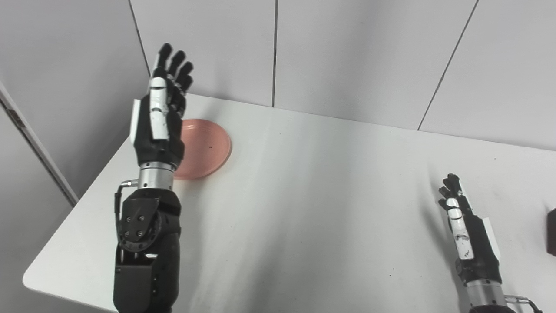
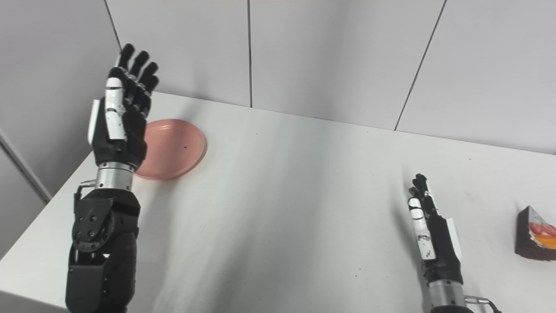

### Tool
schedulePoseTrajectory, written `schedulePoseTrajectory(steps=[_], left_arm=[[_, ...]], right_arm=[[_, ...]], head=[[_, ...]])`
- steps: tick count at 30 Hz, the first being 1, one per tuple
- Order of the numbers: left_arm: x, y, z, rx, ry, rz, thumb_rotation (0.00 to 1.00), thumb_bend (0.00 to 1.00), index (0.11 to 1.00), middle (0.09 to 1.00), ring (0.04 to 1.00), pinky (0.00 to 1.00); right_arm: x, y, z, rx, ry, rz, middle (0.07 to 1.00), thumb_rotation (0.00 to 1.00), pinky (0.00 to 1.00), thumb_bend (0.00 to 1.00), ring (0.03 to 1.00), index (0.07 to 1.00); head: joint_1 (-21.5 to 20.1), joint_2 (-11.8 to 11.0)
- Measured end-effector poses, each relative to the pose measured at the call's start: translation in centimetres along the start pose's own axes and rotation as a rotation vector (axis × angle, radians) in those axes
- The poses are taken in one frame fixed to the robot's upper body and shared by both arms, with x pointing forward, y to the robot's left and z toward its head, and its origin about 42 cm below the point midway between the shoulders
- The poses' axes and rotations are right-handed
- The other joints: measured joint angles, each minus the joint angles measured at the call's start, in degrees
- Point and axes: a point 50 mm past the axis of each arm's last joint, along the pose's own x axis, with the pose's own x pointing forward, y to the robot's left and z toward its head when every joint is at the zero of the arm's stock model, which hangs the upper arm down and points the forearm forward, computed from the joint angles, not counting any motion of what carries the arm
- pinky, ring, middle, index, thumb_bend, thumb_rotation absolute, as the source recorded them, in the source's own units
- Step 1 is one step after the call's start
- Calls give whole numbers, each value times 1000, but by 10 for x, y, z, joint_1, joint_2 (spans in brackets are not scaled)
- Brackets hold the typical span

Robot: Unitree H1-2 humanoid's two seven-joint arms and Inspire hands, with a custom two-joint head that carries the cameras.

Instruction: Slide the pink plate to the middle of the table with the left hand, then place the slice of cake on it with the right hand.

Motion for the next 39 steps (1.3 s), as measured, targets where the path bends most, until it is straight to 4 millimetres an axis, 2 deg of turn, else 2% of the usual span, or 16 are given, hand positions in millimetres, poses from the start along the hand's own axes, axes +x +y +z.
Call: schedulePoseTrajectory(steps=[4, 8, 14, 19, 25, 39], left_arm=[[9, 19, 10, 38, -40, 61, 1000, 448, 961, 962, 959, 984], [14, 27, 16, 44, -62, 112, 1000, 429, 958, 967, 966, 987], [22, 39, 14, 39, -57, 153, 1000, 454, 963, 971, 970, 994], [27, 51, 9, 50, -58, 199, 1000, 452, 957, 956, 956, 992], [30, 71, -10, 62, -21, 244, 1000, 439, 954, 954, 954, 989], [27, 98, -65, 13, 124, 320, 1000, 407, 968, 980, 977, 1000]], right_arm=[[1, -8, -2, 5, -17, -1, 977, 1000, 974, 257, 964, 976], [4, -13, -5, 5, -20, 2, 988, 1000, 988, 232, 976, 986], [6, -17, -5, 21, -46, 7, 988, 1000, 1000, 193, 978, 991], [7, -22, -6, 16, -54, 7, 980, 1000, 992, 211, 966, 987], [9, -27, -8, 6, -48, 5, 979, 1000, 987, 246, 965, 986], [13, -31, -8, -8, -89, 4, 967, 1000, 957, 304, 951, 971]], head=[[8, -1], [12, -2], [19, -1], [23, 0], [24, 1], [26, 4]])
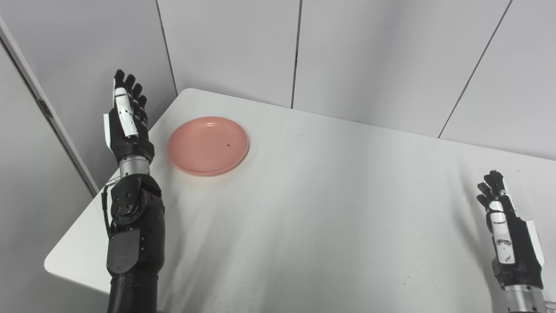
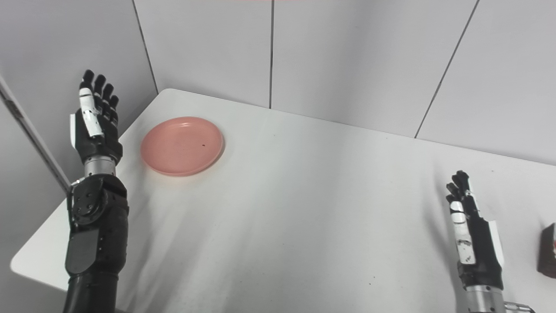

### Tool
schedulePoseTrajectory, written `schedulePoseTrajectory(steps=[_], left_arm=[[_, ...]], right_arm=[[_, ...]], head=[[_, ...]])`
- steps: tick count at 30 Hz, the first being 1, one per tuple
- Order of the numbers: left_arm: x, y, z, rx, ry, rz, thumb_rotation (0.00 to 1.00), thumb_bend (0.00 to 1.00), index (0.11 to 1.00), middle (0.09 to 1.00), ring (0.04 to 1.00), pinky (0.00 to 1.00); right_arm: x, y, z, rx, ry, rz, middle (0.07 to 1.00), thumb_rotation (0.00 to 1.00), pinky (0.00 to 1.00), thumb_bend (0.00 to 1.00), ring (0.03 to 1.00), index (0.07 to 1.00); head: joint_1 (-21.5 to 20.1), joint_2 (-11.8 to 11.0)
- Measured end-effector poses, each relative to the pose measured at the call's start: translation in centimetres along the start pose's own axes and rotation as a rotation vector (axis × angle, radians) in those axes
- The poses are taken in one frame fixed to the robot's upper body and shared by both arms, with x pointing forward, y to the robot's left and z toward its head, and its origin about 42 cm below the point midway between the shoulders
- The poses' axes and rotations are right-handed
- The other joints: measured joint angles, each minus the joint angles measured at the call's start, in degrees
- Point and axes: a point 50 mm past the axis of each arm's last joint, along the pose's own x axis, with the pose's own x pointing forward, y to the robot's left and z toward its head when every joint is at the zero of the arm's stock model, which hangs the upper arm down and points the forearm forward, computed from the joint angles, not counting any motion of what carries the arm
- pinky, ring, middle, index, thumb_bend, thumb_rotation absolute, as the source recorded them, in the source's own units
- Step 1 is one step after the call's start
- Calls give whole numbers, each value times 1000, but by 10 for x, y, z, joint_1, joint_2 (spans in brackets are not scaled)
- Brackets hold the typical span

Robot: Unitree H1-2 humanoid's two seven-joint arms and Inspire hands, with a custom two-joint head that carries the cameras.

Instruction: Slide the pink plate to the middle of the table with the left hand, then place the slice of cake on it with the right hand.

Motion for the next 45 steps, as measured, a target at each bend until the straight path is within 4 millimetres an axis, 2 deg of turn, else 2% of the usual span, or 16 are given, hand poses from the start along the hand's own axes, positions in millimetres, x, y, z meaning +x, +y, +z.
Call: schedulePoseTrajectory(steps=[8, 23, 34, 40, 45], left_arm=[[3, 13, -17, 9, 42, 36, 1000, 407, 964, 968, 966, 1000], [9, 41, -31, 4, 89, 101, 1000, 406, 976, 977, 975, 1000], [9, 46, -41, 11, 128, 109, 1000, 403, 963, 959, 962, 1000], [6, 52, -57, 29, 185, 127, 1000, 405, 946, 943, 952, 1000], [6, 51, -58, 30, 188, 120, 1000, 396, 939, 936, 946, 1000]], right_arm=[[1, -2, -1, -11, 4, 1, 963, 1000, 948, 295, 944, 969], [4, -5, -2, -18, -22, 10, 965, 1000, 948, 345, 944, 972], [5, -8, -2, -41, -22, 13, 956, 1000, 927, 345, 935, 962], [5, -9, -2, -41, -22, 10, 955, 1000, 926, 358, 936, 960], [5, -9, -2, -47, -21, 12, 954, 1000, 922, 353, 933, 958]], head=[[4, 1], [2, 5], [-2, 6], [0, 8], [0, 9]])
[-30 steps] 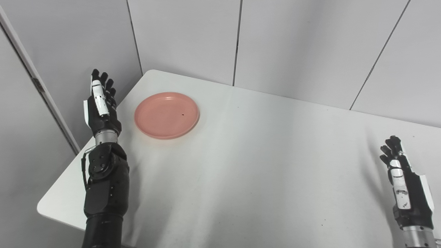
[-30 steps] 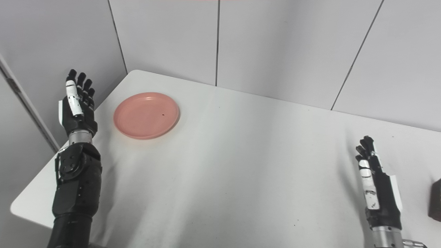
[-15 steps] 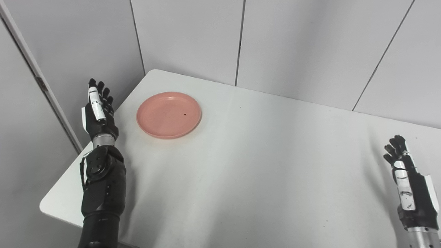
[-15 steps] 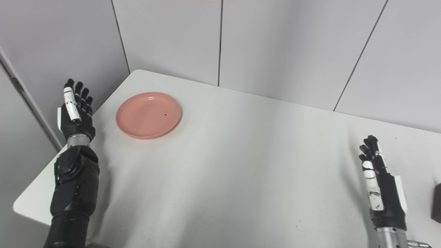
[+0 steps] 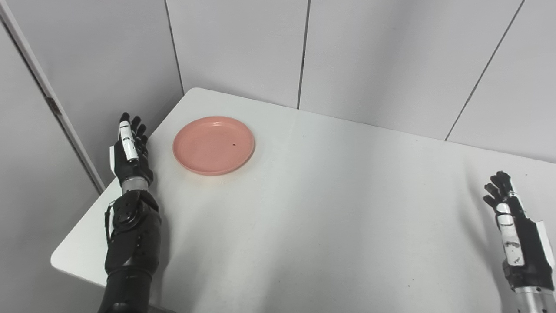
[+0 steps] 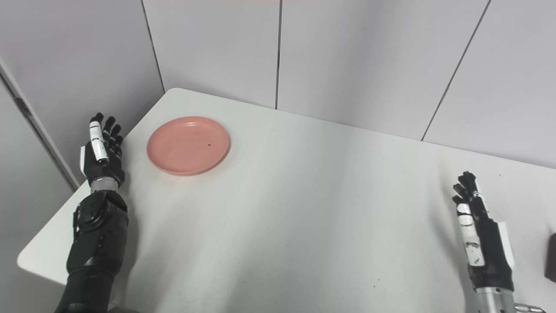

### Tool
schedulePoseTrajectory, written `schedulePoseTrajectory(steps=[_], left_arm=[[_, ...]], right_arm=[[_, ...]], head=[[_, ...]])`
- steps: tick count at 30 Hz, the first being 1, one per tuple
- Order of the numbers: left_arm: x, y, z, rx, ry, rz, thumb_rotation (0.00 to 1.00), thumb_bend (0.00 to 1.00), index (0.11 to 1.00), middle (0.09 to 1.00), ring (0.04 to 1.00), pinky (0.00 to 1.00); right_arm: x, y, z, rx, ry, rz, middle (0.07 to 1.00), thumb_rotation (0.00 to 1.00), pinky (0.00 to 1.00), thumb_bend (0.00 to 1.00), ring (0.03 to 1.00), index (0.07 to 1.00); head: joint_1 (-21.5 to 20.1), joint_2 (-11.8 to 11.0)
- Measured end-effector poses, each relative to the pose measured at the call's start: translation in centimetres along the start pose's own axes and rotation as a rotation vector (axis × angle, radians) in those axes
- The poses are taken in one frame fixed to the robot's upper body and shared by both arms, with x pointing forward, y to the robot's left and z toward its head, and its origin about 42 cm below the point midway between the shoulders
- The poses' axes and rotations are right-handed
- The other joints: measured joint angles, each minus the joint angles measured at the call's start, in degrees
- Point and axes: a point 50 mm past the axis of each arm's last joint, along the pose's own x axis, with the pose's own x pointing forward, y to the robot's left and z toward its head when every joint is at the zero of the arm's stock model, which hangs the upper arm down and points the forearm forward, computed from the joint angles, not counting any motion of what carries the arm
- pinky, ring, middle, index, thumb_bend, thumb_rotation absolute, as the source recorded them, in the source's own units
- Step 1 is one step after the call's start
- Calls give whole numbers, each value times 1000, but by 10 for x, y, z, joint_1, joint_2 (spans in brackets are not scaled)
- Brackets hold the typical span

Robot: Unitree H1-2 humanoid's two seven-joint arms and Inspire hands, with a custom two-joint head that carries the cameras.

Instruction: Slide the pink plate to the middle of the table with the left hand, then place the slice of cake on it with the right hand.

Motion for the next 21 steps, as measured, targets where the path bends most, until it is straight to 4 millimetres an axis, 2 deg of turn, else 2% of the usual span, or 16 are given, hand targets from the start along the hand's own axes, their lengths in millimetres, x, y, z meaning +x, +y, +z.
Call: schedulePoseTrajectory(steps=[5, 21], left_arm=[[1, -1, -1, -1, 4, 0, 1000, 368, 934, 931, 939, 982], [1, -9, -5, 12, 35, -37, 1000, 389, 951, 948, 957, 1000]], right_arm=[[0, 0, 0, 0, 0, 0, 955, 1000, 926, 342, 934, 961], [0, 0, 0, 5, 0, -1, 954, 1000, 922, 355, 935, 959]], head=[[-1, 0], [-3, 0]])
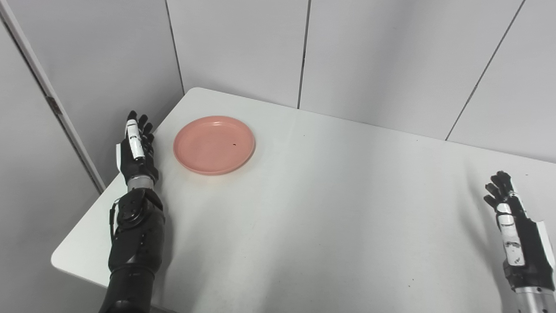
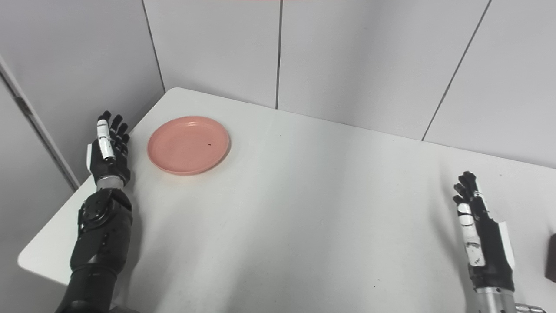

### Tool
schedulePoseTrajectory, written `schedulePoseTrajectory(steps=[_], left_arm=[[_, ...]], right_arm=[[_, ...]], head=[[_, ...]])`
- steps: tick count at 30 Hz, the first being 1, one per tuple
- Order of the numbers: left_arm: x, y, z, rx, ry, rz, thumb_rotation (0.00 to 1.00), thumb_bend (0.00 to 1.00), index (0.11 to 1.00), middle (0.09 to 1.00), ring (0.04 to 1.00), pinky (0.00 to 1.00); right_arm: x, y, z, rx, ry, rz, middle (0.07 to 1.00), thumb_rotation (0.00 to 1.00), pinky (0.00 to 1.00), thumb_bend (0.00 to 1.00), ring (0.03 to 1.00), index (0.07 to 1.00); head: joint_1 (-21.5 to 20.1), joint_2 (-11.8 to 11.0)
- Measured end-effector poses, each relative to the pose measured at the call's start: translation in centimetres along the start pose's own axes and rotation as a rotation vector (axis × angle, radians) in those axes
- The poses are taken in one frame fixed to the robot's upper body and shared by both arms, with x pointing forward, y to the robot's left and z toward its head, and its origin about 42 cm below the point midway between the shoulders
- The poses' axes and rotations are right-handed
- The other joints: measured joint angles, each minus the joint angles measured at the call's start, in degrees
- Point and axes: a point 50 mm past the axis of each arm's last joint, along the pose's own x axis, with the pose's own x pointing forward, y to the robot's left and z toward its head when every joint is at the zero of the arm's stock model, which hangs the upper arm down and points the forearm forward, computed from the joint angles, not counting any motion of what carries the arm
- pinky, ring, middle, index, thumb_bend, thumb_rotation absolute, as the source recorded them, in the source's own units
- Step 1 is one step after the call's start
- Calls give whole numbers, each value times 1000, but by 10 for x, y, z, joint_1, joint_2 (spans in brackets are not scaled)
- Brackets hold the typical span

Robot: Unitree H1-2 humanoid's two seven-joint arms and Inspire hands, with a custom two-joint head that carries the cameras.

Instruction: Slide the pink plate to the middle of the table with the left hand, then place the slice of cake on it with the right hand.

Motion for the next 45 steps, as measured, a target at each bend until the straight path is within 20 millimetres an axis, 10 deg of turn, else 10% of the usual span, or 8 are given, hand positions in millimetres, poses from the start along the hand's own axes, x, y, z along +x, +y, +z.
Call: schedulePoseTrajectory(steps=[45], left_arm=[[-21, -79, -29, 102, 112, -269, 1000, 411, 908, 916, 922, 921]], right_arm=[[-20, 18, 12, -14, 38, 3, 944, 1000, 889, 418, 923, 939]], head=[[-41, 18]])
